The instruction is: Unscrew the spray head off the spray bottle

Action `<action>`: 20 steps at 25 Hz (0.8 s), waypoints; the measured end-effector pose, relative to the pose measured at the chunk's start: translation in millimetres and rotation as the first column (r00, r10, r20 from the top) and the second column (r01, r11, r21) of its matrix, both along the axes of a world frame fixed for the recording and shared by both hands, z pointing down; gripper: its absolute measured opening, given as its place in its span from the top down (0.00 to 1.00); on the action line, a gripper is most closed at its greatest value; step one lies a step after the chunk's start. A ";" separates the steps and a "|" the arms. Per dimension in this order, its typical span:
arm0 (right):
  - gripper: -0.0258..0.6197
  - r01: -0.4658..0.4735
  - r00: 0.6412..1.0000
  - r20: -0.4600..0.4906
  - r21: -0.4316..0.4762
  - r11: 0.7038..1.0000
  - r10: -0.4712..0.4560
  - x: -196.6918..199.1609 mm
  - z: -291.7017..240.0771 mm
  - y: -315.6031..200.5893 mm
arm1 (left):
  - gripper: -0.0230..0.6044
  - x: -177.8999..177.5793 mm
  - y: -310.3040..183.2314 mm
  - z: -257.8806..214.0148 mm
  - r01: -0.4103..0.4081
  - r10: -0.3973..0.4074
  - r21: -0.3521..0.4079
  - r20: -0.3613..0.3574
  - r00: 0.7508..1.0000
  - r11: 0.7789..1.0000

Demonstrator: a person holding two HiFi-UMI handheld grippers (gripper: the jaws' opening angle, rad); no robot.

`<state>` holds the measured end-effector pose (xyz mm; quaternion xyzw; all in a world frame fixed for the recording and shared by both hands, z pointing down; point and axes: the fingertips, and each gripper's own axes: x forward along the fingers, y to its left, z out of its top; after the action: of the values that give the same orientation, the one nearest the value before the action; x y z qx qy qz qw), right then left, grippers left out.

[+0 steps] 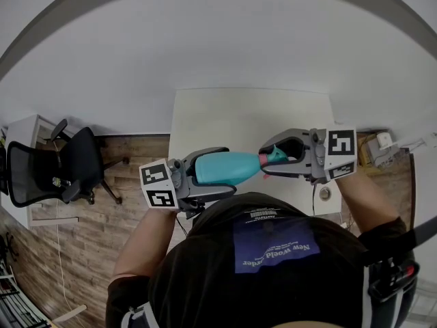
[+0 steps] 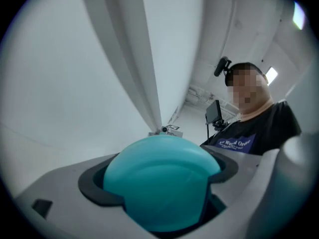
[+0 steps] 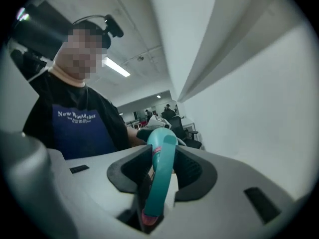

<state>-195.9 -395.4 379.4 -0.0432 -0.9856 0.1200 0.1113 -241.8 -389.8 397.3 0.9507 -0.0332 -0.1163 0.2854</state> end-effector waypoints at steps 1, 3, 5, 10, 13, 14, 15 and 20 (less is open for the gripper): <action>0.77 0.011 1.000 -0.007 0.058 0.998 -0.011 -0.6 -1.7 2.9 | 0.18 0.2 0.0 0.7 -0.011 0.011 -0.036 -0.018 1.000 0.999; 0.77 0.050 0.999 -0.028 0.173 0.984 -0.046 1.5 -3.6 13.0 | 0.18 3.3 3.0 2.5 -0.034 0.029 -0.093 -0.051 0.998 0.995; 0.77 0.104 0.992 -0.093 0.290 0.951 -0.080 8.9 1.5 23.0 | 0.18 8.6 6.5 4.4 -0.057 0.046 -0.137 -0.080 0.996 0.989; 0.77 0.173 0.977 -0.195 0.509 0.843 -0.083 16.6 7.6 33.9 | 0.18 14.6 9.6 8.9 -0.126 0.089 -0.263 -0.147 0.985 0.957; 0.77 0.215 0.970 -0.224 0.616 0.757 -0.094 14.6 6.0 37.8 | 0.18 15.4 10.6 11.7 -0.171 0.113 -0.330 -0.187 0.976 0.928; 0.77 0.230 0.966 -0.241 0.641 0.732 -0.092 13.6 6.5 38.8 | 0.18 14.7 11.2 13.3 -0.186 0.120 -0.354 -0.203 0.972 0.917; 0.77 0.244 0.962 -0.260 0.662 0.709 -0.089 12.7 7.5 40.0 | 0.18 14.2 12.1 15.2 -0.204 0.125 -0.380 -0.221 0.967 0.902; 0.77 0.302 0.941 -0.330 0.720 0.625 -0.075 10.9 13.8 40.4 | 0.18 13.9 11.5 22.2 -0.243 0.121 -0.443 -0.284 0.951 0.863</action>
<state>-185.0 -355.0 393.2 -0.0798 -0.9091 -0.3127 0.2634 -227.9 -378.3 419.5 0.8291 0.0657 -0.1944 0.5201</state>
